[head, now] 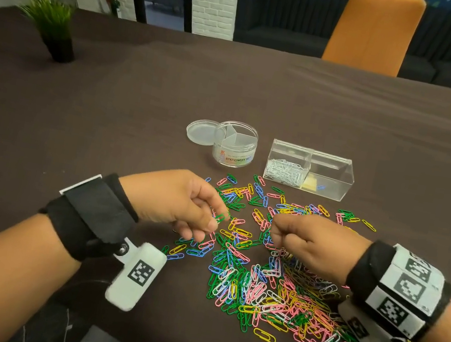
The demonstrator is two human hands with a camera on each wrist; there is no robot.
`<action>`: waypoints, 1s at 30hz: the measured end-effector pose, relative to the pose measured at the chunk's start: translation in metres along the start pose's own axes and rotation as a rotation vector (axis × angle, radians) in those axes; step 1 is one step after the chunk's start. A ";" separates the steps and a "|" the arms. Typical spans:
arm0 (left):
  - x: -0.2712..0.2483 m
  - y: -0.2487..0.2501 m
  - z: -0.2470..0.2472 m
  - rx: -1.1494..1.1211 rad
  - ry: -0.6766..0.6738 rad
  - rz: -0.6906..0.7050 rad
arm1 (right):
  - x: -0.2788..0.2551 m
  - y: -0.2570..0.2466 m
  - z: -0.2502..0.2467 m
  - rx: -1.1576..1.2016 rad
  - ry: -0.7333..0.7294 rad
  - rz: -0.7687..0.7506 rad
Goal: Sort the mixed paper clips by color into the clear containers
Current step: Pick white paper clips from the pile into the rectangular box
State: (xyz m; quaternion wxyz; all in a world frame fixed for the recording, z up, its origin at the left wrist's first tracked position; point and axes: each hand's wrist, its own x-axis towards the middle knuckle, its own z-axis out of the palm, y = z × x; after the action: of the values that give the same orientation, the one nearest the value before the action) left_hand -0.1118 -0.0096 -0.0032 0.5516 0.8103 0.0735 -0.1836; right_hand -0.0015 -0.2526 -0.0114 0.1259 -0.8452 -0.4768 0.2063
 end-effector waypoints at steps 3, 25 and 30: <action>0.002 -0.002 0.000 -0.017 0.029 -0.011 | 0.002 0.001 0.001 -0.030 0.032 0.003; -0.003 0.017 0.054 1.060 0.007 0.018 | 0.007 0.007 0.013 -0.193 -0.054 -0.106; 0.004 0.014 0.062 1.184 0.048 0.048 | 0.007 0.015 0.010 -0.045 -0.005 -0.105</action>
State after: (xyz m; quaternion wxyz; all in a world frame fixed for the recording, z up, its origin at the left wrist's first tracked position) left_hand -0.1175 -0.0720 -0.0129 0.0080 0.9855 -0.0476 -0.1625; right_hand 0.0081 -0.2541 -0.0284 0.1164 -0.8211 -0.5251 0.1911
